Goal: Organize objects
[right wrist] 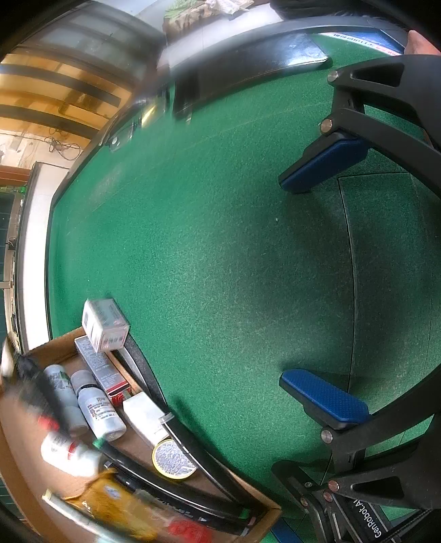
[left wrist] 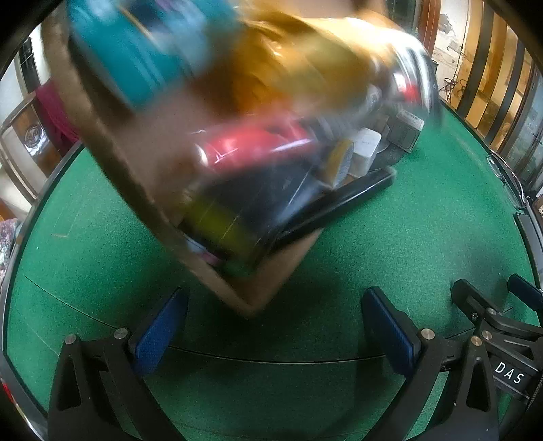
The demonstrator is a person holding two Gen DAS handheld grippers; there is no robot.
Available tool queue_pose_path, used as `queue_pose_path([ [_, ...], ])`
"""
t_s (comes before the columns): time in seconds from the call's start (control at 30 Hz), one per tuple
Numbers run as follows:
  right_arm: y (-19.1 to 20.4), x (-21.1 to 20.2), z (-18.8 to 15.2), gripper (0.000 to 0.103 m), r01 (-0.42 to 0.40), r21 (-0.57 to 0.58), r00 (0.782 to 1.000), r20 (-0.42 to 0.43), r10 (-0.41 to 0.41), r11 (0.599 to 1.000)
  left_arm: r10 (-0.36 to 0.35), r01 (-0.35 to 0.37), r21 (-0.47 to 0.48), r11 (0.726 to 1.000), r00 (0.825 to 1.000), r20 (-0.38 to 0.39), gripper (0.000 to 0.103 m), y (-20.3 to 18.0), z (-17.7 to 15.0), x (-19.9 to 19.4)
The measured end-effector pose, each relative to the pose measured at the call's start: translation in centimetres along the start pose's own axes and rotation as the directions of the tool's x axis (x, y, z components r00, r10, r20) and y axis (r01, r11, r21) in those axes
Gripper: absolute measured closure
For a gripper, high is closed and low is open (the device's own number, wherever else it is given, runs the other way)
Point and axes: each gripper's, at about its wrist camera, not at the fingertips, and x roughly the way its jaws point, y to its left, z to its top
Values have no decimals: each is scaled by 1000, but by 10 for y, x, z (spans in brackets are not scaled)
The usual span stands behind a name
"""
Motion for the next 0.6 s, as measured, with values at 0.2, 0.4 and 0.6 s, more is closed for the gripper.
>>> queue_pose_path([
  [0.2, 0, 0, 0, 0, 0, 0, 1000, 0, 0, 1000, -1, 1, 0, 1000, 1000, 0, 1, 0, 0, 2],
  [0.4, 0, 0, 0, 0, 0, 0, 1000, 0, 0, 1000, 1, -1, -2, 1000, 1000, 1, 1, -1, -1, 3],
  [0.6, 0, 0, 0, 0, 0, 0, 1000, 0, 0, 1000, 1, -1, -2, 1000, 1000, 1, 1, 0, -1, -1],
])
